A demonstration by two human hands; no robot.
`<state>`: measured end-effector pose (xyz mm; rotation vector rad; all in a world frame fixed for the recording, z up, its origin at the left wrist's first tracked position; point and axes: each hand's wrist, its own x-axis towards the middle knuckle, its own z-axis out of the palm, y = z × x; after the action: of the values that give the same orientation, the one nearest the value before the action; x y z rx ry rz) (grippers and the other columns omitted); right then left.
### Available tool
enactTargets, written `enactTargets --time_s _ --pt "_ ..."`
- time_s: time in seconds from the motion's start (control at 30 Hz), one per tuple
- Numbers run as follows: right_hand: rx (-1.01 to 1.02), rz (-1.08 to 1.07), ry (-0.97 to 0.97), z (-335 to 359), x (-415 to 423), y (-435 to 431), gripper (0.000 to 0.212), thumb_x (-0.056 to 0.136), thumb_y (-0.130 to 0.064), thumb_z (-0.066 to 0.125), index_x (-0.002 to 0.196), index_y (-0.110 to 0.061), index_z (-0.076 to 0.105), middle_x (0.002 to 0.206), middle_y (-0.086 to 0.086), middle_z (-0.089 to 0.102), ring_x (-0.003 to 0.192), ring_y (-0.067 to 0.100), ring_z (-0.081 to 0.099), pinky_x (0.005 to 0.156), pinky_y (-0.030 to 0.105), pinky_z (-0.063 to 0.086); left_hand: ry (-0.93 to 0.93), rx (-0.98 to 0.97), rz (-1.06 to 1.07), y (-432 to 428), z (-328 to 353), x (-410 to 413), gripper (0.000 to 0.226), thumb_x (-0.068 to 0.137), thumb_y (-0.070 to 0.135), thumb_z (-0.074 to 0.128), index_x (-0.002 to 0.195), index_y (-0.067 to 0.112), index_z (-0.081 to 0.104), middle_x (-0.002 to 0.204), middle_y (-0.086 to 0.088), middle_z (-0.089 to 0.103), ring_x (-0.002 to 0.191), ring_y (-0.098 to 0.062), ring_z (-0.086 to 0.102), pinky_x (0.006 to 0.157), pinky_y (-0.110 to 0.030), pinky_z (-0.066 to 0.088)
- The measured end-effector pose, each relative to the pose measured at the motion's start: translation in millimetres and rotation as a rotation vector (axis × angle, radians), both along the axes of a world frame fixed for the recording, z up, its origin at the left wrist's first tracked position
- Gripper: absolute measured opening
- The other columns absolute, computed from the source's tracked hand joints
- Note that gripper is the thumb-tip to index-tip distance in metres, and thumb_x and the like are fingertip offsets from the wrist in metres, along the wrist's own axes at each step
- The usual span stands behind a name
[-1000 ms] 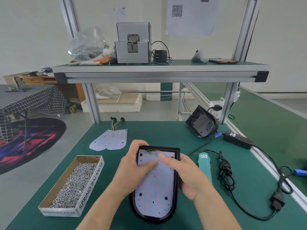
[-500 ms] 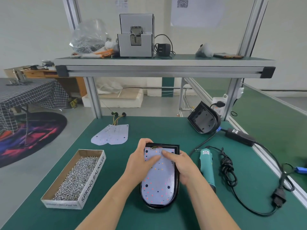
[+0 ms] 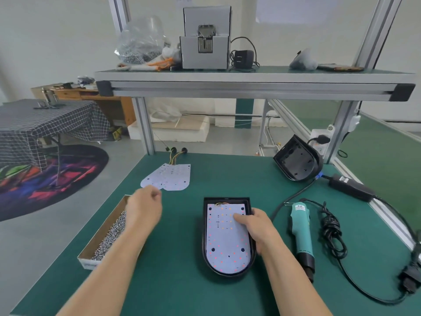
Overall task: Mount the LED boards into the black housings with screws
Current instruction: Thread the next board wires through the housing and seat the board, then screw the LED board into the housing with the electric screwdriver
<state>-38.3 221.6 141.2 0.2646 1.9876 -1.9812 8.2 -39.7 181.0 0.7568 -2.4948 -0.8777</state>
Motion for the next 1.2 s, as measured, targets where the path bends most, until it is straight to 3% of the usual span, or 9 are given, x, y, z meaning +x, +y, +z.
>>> enactTargets --time_s 0.1,0.2,0.33,0.43,0.67,0.93,1.1,1.13,1.2 --pt "-0.020 0.001 -0.007 -2.2 -0.3 0.7 0.019 0.092 -0.001 0.066 0.110 0.004 0.065 0.099 0.019 0.076 0.090 0.036 0.074 0.087 0.054 0.059 -0.318 -0.174 0.049 -46.5 0.1 11.8 0.024 0.088 0.007 0.055 0.096 0.024 0.070 0.104 -0.005 0.070 0.088 -0.027 0.063 0.078 -0.035 0.053" --pt "-0.027 0.011 -0.010 -1.3 0.4 3.0 0.017 0.091 -0.002 0.066 0.108 0.003 0.066 0.094 0.016 0.077 0.082 0.032 0.075 0.075 0.046 0.062 -0.613 -0.329 -0.111 -59.2 -9.8 19.8 0.021 0.089 0.024 0.068 0.109 0.026 0.069 0.115 -0.002 0.070 0.096 -0.023 0.065 0.085 -0.032 0.054" --pt "-0.033 0.020 -0.007 0.0 2.3 6.1 0.016 0.092 -0.003 0.066 0.107 0.001 0.067 0.093 0.015 0.078 0.080 0.031 0.075 0.071 0.043 0.062 -0.460 -0.332 -0.113 -59.7 -18.3 21.2 0.009 0.088 0.021 0.070 0.086 0.030 0.068 0.101 0.004 0.070 0.081 -0.020 0.064 0.073 -0.029 0.050" --pt "-0.028 0.016 -0.003 -0.6 2.5 6.5 0.017 0.091 -0.005 0.068 0.108 0.000 0.067 0.094 0.014 0.078 0.084 0.032 0.075 0.075 0.045 0.062 -0.390 -0.305 -0.088 -60.5 -23.3 22.7 0.025 0.084 0.007 0.067 0.067 0.024 0.060 0.084 0.003 0.068 0.077 -0.020 0.061 0.066 -0.029 0.046" --pt "-0.039 0.009 -0.012 -1.5 2.5 6.3 0.016 0.092 -0.005 0.068 0.107 0.000 0.067 0.089 0.011 0.078 0.073 0.026 0.075 0.063 0.035 0.060 -0.449 -0.339 -0.046 -58.1 -19.7 25.6 0.024 0.086 0.001 0.047 0.082 0.013 0.067 0.087 -0.005 0.070 0.080 -0.025 0.065 0.075 -0.036 0.056" --pt "-0.026 0.006 -0.015 -3.8 1.3 5.6 0.017 0.091 -0.006 0.068 0.107 -0.001 0.068 0.090 0.011 0.079 0.078 0.029 0.076 0.069 0.039 0.061 -0.136 0.104 0.133 -67.8 -23.0 33.3 0.025 0.076 -0.003 0.067 0.065 0.018 0.072 0.053 0.004 0.068 0.065 -0.022 0.066 0.065 -0.033 0.056" --pt "-0.003 0.000 -0.015 -4.0 1.6 4.9 0.015 0.090 -0.006 0.068 0.105 -0.001 0.068 0.089 0.012 0.078 0.080 0.031 0.076 0.076 0.046 0.062 0.013 0.200 0.192 -62.7 -18.3 40.9 0.022 0.077 -0.004 0.071 0.070 0.018 0.073 0.068 -0.002 0.072 0.061 -0.021 0.064 0.058 -0.029 0.052" --pt "0.005 -0.001 -0.014 -3.8 1.6 4.6 0.015 0.090 -0.006 0.068 0.105 -0.001 0.068 0.090 0.012 0.078 0.081 0.030 0.076 0.077 0.046 0.062 0.119 0.401 0.178 -58.3 -14.5 39.5 0.019 0.078 -0.007 0.071 0.076 0.012 0.073 0.073 -0.007 0.073 0.063 -0.022 0.064 0.059 -0.030 0.054" --pt "0.021 -0.003 -0.008 -3.2 1.8 3.6 0.017 0.090 -0.006 0.068 0.107 -0.001 0.067 0.094 0.013 0.078 0.086 0.032 0.075 0.082 0.048 0.061 0.330 1.073 0.040 -36.5 0.1 36.8 0.012 0.087 -0.012 0.061 0.084 -0.001 0.066 0.081 -0.016 0.070 0.066 -0.019 0.066 0.058 -0.024 0.058"
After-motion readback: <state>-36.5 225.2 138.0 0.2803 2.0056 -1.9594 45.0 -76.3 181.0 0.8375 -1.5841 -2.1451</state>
